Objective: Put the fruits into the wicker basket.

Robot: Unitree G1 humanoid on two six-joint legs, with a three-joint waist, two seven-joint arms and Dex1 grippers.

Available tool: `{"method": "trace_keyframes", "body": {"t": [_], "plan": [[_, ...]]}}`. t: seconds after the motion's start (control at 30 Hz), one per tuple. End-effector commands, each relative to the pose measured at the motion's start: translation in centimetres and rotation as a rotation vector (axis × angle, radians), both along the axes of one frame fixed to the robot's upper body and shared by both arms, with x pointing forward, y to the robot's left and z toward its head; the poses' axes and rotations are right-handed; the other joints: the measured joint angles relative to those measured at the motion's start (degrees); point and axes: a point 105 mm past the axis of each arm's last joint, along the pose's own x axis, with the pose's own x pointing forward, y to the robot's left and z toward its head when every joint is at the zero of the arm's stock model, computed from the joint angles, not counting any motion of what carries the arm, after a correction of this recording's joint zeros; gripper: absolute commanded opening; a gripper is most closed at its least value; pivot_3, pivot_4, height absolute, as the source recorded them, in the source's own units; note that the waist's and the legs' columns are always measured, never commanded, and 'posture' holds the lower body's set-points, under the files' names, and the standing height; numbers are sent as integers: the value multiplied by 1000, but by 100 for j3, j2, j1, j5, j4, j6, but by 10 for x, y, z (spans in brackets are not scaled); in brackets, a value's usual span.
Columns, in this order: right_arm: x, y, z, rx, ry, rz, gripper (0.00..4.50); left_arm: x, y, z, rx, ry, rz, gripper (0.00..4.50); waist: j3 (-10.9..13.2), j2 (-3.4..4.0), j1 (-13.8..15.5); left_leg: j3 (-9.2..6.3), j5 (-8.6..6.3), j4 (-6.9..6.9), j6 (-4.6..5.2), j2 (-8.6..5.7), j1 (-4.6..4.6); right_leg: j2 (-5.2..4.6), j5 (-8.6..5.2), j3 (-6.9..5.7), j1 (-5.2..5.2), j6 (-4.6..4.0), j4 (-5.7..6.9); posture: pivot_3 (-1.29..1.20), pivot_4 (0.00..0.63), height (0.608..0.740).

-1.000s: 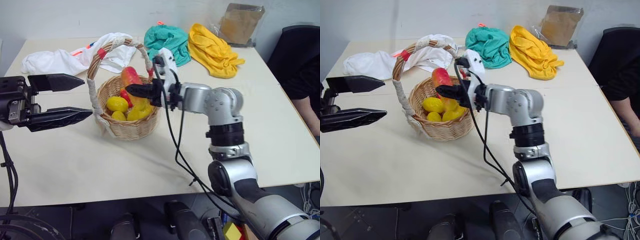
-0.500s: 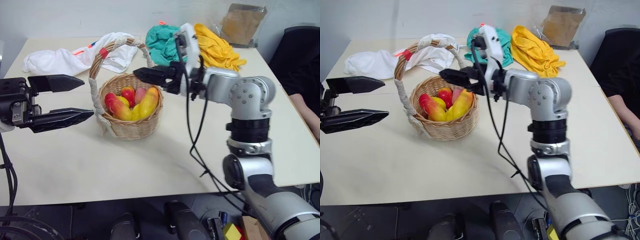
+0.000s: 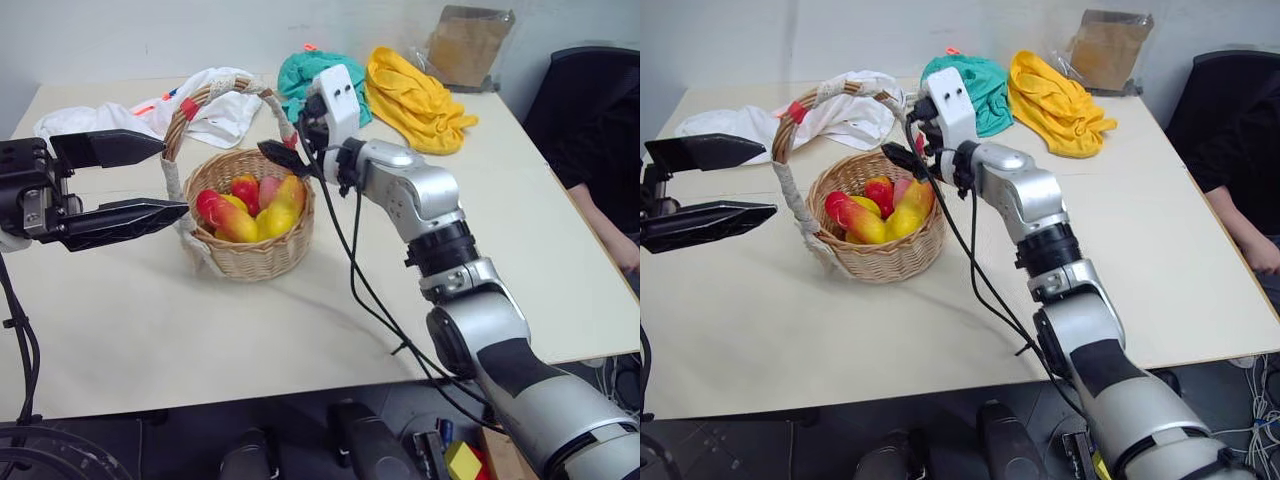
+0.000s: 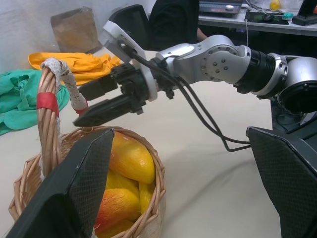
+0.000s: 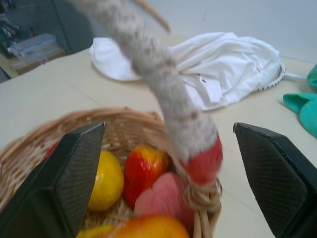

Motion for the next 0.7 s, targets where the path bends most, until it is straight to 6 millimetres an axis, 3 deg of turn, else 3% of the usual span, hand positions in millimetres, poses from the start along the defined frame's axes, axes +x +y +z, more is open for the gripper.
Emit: {"method": "trace_keyframes", "body": {"t": [0.03, 0.23, 0.37, 0.57, 0.7], "plan": [[9, 3, 4, 36, -6, -16, 3721, -7, -1, 10, 1, -60, -2, 4500, -1, -1, -1, 0, 0, 2, 1, -1, 0, -1, 0, 0, 1, 0, 0, 0, 150, 740], [13, 4, -9, 3, -10, -6, 1704, -7, -2, 12, 1, -68, -2, 4500, -1, -1, -9, -1, 0, 5, 1, 0, 0, 0, 0, 0, 1, 0, 4, 0, 150, 740], [13, -1, -7, 23, -31, -3, 437, -4, -3, 15, -8, -79, -2, 4500, 0, -1, -25, -1, 0, 4, -1, 5, 1, 3, -1, -1, 1, -1, 8, 0, 150, 740], [1, -42, 10, 83, -114, 13, 258, -1, -7, 17, -26, -85, -24, 4500, 0, -1, 29, -5, -1, 8, 0, 1, -5, -2, -1, -4, 1, -1, 7, 0, 150, 740], [-21, -104, 29, 79, -200, -39, 258, 3, -11, 14, -37, -71, -62, 4500, 0, 0, 166, -13, -2, 16, 2, 1, -17, -2, 0, -10, 0, 0, 7, 0, 150, 740]]}}
